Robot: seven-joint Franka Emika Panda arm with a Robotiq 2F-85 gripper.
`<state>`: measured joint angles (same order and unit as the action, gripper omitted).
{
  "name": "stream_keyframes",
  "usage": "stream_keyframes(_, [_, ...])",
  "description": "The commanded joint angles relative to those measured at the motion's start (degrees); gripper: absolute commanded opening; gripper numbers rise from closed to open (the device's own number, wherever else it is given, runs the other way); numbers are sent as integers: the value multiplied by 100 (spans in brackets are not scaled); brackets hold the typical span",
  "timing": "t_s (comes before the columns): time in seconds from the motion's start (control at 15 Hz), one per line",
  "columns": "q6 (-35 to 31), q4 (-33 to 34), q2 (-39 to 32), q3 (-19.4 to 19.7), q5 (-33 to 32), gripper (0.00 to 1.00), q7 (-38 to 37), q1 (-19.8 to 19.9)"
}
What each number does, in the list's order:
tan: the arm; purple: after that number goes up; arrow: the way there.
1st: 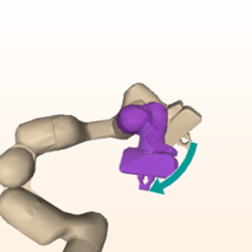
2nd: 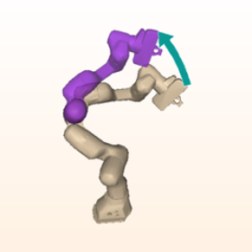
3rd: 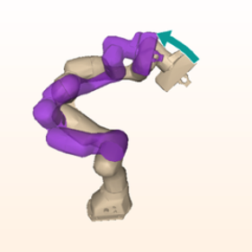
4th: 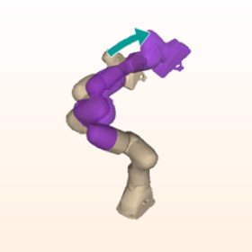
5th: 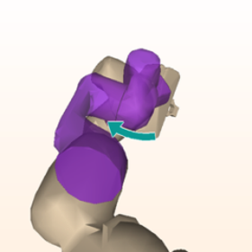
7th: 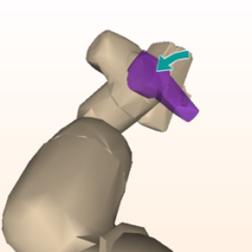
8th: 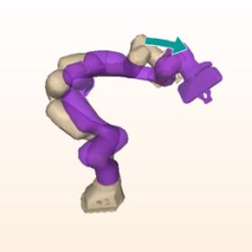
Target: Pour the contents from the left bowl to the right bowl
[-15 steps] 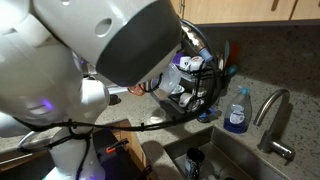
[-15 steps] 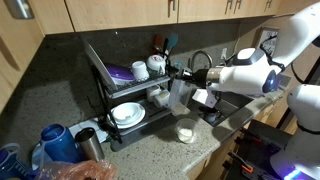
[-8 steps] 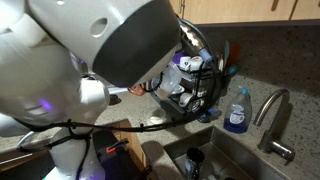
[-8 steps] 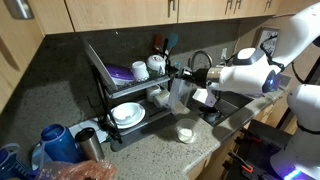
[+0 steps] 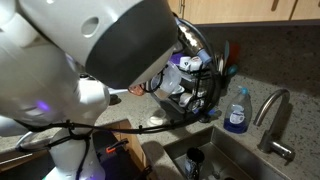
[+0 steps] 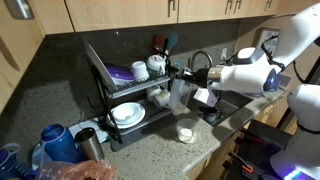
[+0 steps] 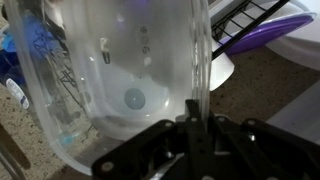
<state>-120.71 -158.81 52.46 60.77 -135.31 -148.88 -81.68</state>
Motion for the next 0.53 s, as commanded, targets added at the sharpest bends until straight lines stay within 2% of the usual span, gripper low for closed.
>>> stream_keyframes(0.0, [-377,-1,-158,-171,22,1,3,272])
stream_keyframes(0.47, [-1311,-6,-475,-258,78,1,-28,731])
